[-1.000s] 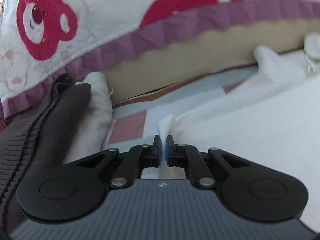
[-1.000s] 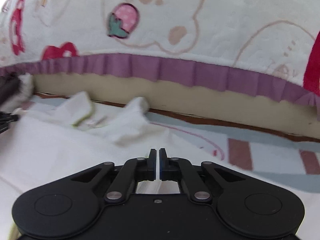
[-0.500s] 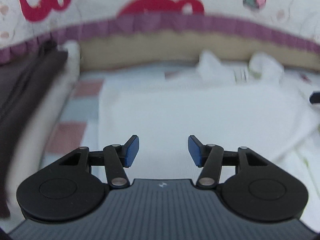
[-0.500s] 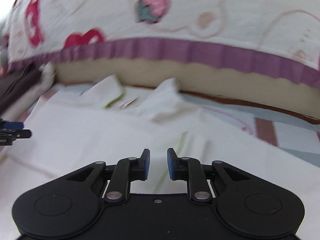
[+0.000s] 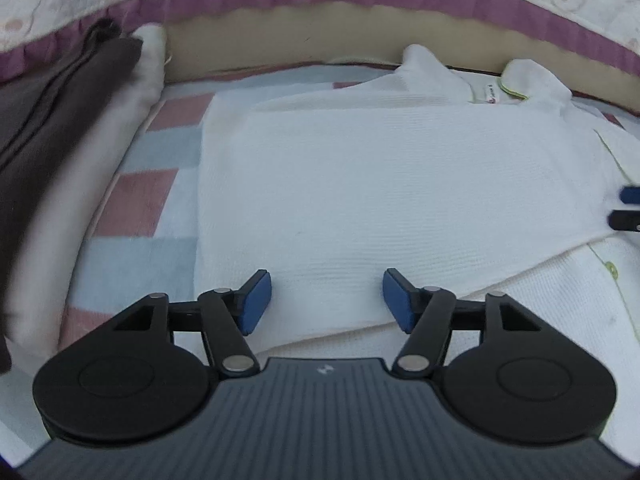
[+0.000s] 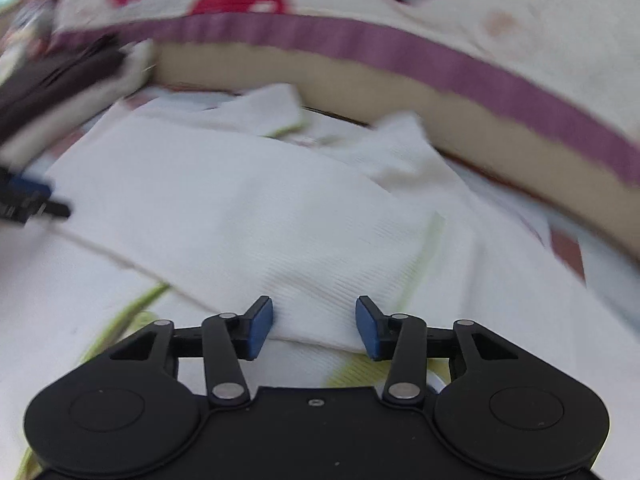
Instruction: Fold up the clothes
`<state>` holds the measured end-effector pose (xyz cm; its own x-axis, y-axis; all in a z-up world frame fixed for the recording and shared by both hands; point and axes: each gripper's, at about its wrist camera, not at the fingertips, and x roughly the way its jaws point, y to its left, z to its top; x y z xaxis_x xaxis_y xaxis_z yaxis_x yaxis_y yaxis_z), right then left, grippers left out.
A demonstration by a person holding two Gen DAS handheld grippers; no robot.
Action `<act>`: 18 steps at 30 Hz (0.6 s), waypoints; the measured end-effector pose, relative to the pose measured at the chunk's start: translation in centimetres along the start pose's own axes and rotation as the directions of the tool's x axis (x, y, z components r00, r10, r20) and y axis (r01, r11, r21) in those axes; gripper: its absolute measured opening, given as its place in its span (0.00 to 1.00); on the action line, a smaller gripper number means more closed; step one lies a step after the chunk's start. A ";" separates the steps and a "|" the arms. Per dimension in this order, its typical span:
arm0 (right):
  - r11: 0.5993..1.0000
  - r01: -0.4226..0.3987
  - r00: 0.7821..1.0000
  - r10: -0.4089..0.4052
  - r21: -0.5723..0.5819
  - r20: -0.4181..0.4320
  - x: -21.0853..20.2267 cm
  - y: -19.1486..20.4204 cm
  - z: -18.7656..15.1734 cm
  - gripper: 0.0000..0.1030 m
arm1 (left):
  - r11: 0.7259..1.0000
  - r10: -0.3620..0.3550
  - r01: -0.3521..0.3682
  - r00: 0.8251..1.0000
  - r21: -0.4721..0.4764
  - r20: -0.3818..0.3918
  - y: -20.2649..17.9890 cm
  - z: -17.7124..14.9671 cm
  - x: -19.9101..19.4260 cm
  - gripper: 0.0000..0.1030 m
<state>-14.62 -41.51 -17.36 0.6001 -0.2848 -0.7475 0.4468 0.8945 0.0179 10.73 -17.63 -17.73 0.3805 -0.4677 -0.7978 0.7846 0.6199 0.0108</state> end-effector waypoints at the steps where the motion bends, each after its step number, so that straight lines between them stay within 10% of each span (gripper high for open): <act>1: 1.000 -0.002 1.000 0.002 -0.002 0.003 -0.2 -0.4 -0.3 0.42 | 1.000 -0.001 0.001 1.000 -0.006 -0.003 0.1 0.0 0.0 0.61; 18: 0.999 -0.006 0.999 0.007 -0.046 0.037 -1.2 -1.1 -1.8 0.41 | 1.000 -0.005 0.005 1.000 -0.001 -0.018 0.5 0.2 0.1 0.65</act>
<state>-17.04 -41.52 -17.63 0.6276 -0.2908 -0.7222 0.4124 0.9110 -0.0084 11.32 -17.50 -17.70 0.3673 -0.4594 -0.8087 0.7860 0.6182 0.0058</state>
